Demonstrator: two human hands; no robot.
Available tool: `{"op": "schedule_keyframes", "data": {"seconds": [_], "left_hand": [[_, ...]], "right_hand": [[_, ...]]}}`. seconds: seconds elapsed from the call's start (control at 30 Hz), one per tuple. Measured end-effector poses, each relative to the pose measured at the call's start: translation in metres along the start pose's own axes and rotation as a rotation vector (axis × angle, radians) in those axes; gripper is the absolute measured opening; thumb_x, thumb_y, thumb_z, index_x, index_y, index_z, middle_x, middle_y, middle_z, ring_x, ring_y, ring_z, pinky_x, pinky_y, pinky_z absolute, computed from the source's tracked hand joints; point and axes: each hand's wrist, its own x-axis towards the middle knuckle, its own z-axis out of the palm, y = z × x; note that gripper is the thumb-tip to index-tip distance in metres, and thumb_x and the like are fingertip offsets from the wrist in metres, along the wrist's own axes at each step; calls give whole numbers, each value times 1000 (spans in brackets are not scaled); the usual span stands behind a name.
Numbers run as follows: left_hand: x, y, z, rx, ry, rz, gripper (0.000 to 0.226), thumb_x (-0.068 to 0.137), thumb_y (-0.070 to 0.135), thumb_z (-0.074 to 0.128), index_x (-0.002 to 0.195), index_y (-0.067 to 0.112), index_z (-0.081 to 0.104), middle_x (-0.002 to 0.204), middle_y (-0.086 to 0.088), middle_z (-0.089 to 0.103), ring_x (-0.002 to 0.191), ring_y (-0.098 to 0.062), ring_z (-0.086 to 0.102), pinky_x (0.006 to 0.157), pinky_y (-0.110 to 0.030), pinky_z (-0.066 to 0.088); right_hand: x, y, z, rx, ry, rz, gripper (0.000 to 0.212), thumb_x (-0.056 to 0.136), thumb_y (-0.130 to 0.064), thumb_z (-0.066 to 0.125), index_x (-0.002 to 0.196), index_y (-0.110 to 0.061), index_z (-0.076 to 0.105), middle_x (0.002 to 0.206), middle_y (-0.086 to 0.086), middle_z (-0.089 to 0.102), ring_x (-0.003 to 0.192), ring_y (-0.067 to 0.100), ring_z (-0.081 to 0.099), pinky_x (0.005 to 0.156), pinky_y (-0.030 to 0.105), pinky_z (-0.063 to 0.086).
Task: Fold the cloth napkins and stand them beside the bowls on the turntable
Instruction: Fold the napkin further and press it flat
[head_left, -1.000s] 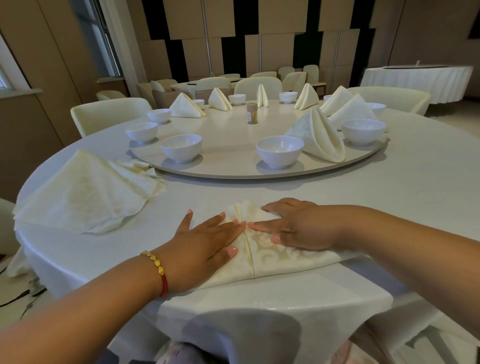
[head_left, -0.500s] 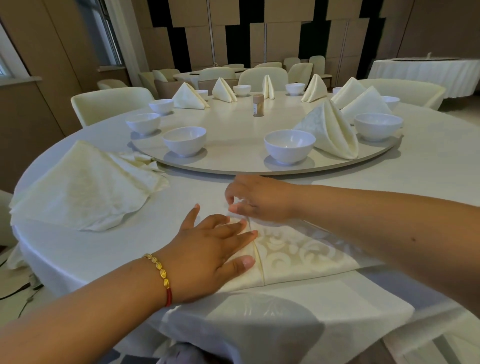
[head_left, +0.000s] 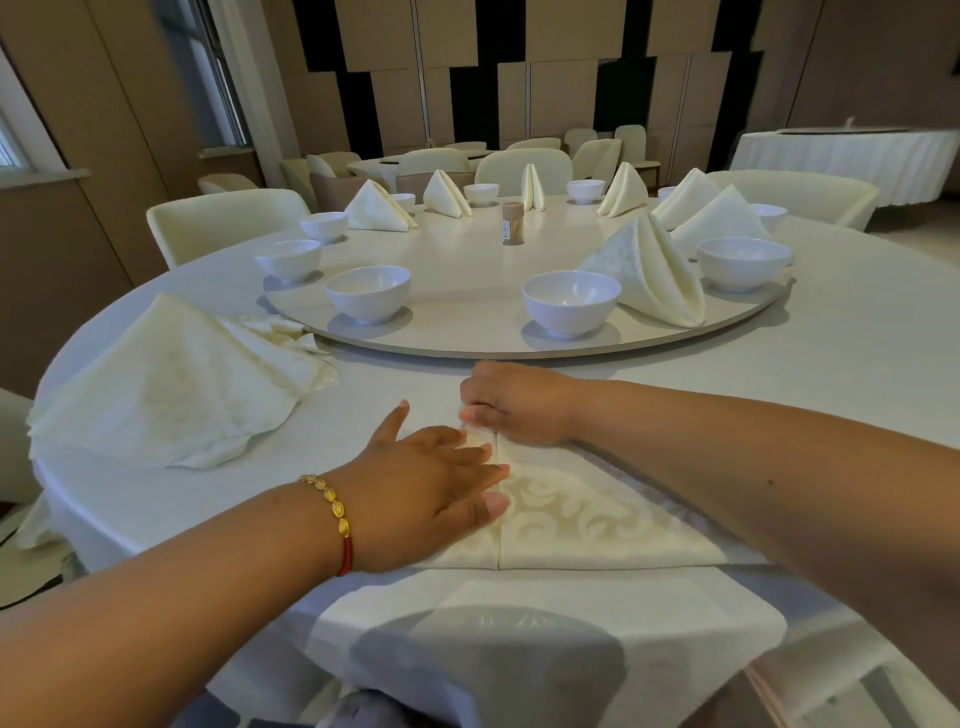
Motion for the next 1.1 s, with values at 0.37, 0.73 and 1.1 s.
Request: {"op": "schedule_keyframes", "data": {"seconds": [0.37, 0.73, 1.1], "left_hand": [[-6, -2, 20, -140, 2, 38, 70, 83, 68, -3, 149, 45, -2, 157, 21, -9, 140, 8, -16, 116, -31, -18], [-2, 23, -4, -184, -43, -106, 65, 95, 56, 9, 152, 27, 20, 160, 8, 12, 146, -5, 5, 119, -37, -5], [6, 44, 23, -129, 19, -159, 73, 93, 63, 11, 153, 26, -8, 159, 7, -15, 145, -7, -15, 119, -32, -7]], "right_hand": [[-11, -2, 0, -57, 13, 89, 27, 99, -44, 42, 83, -23, 47, 89, -2, 48, 80, 16, 49, 72, 32, 42], [-50, -9, 0, -142, 104, 371, 26, 103, -33, 31, 87, -16, 42, 69, -5, 40, 76, 21, 47, 63, 32, 33], [-89, -22, 12, -374, 308, 491, 27, 100, -32, 39, 112, -13, 54, 107, 4, 58, 99, 24, 54, 73, 33, 39]]}}
